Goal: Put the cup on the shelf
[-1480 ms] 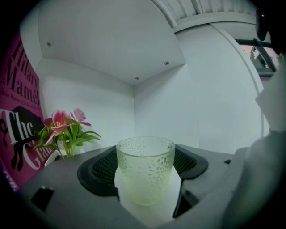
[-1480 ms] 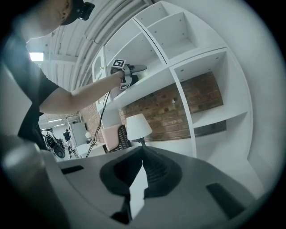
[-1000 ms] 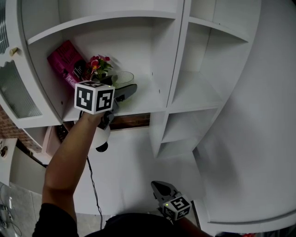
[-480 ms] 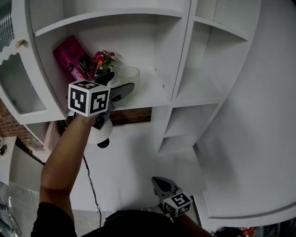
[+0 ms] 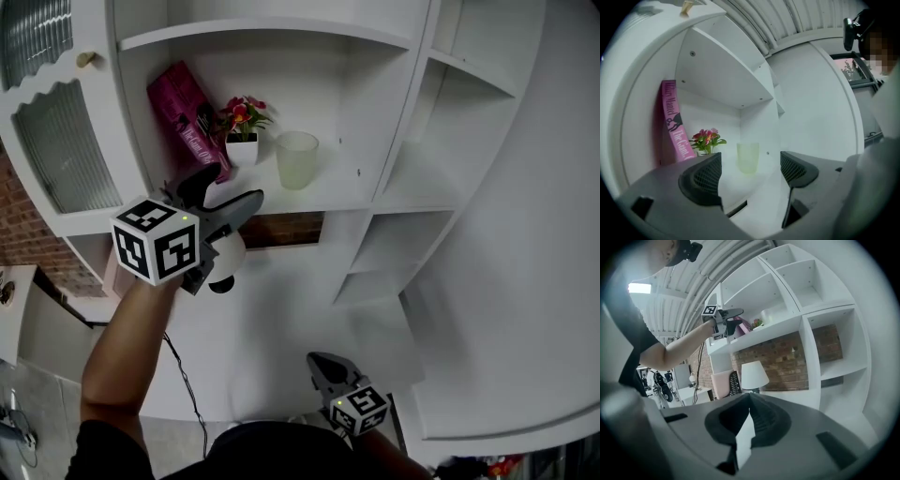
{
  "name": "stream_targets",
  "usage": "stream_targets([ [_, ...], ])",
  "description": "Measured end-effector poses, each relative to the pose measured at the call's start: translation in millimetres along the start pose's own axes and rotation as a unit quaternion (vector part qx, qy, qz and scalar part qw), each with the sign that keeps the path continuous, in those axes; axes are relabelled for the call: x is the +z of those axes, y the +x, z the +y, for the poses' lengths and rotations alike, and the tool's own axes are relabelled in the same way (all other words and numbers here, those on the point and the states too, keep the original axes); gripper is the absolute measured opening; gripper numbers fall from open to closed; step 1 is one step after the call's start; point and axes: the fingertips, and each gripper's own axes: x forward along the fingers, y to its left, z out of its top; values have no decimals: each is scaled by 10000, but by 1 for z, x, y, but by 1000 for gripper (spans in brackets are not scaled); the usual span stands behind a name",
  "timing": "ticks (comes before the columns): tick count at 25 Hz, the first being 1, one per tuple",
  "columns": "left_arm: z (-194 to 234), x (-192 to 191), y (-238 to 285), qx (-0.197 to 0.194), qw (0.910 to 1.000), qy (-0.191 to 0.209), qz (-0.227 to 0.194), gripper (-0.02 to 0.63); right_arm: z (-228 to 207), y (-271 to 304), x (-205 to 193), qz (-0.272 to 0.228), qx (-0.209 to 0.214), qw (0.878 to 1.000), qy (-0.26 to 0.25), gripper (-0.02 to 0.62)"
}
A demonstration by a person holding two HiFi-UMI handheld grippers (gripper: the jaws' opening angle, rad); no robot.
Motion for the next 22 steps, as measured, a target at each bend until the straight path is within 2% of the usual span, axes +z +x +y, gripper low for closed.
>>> stream_targets([
  [3, -7, -14, -21, -5, 10000, -31, -61, 381, 8, 6, 0, 20, 2, 10000, -56, 5],
  [7, -15, -35, -48, 39, 9999, 124, -85, 375, 19, 12, 5, 10, 7, 10000, -55, 5],
  [10, -20, -50, -65, 110, 9997, 213, -100, 260, 26, 18, 8, -7, 20, 10000, -95, 5],
  [14, -27, -73, -82, 102, 9998, 195, -17, 229, 35, 25, 11, -21, 19, 9999, -107, 5],
  [22, -34, -117, -116, 370, 9993, -72, -39, 106, 49, 36, 19, -140, -20, 9998, -111, 5],
])
